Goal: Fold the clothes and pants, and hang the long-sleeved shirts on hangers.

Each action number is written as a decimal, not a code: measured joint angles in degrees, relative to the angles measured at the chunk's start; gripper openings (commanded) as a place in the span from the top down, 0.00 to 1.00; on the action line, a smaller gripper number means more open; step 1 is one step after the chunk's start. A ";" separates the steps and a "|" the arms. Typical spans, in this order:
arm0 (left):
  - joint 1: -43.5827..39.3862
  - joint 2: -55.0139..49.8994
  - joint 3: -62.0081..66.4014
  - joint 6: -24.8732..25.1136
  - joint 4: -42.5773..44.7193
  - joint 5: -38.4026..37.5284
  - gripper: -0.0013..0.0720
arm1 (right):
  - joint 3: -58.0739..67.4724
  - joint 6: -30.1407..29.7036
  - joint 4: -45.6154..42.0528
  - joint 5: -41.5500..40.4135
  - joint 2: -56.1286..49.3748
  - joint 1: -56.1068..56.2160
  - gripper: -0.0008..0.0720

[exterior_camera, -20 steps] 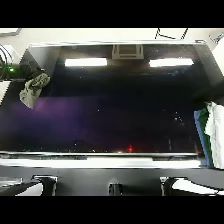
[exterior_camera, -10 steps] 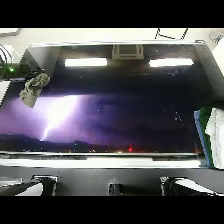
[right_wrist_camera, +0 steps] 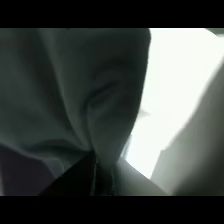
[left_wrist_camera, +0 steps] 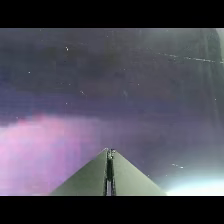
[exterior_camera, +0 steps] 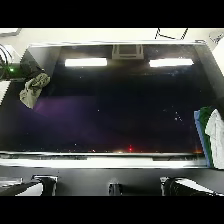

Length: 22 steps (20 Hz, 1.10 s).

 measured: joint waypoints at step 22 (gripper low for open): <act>-8.92 -6.56 8.48 -10.21 30.95 -7.48 0.01 | 11.26 -7.50 5.66 -27.34 -3.58 45.81 0.04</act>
